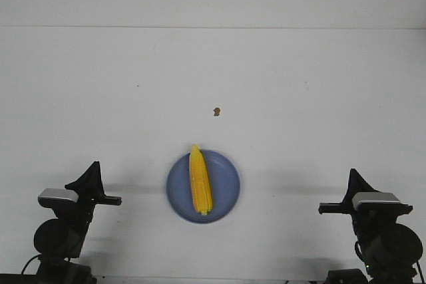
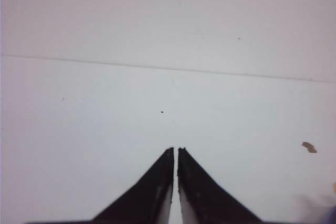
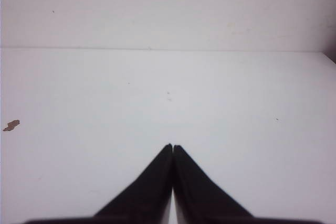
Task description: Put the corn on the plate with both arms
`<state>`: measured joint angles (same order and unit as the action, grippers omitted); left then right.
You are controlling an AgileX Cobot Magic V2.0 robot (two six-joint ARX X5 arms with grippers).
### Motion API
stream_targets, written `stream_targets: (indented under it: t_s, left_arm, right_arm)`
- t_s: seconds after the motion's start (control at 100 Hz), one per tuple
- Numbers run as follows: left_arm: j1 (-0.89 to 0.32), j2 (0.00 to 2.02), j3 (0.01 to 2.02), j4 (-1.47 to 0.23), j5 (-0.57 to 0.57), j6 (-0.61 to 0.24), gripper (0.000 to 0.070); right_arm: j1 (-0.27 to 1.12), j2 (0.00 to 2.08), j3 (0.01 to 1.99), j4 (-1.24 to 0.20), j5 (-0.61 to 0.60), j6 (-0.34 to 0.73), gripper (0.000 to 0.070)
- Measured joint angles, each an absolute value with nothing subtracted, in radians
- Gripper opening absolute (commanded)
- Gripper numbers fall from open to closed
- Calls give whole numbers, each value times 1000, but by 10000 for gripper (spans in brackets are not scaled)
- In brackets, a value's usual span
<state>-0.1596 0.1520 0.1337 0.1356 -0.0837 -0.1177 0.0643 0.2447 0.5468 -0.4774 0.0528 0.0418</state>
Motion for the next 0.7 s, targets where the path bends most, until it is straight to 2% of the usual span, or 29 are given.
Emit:
stream_targets:
  t_s: [0.26, 0.7]
  left_arm:
    - [-122, 6, 50, 146, -84, -118, 16]
    - [-92, 4, 34, 167, -84, -120, 16]
  right_arm:
    - [64, 245, 547, -477, 53, 42, 0]
    - [64, 245, 547, -477, 53, 42, 0]
